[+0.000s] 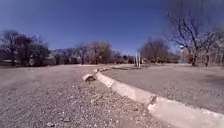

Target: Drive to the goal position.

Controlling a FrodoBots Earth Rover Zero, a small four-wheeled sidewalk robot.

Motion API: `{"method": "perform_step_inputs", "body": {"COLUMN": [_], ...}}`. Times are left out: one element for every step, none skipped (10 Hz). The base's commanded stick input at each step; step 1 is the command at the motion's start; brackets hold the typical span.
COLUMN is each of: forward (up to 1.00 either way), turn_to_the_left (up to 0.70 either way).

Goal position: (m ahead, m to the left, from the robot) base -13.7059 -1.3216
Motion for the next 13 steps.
{"method": "perform_step_inputs", "body": {"forward": [0.70, 0.70, 0.70, 0.70, 0.70, 0.70, 0.70, 0.70, 0.70, 0.70, 0.70, 0.70, 0.70], "turn_to_the_left": [0.27, 0.27, 0.27, 0.27, 0.27, 0.27, 0.27, 0.27, 0.27, 0.27, 0.27, 0.27, 0.27]}}
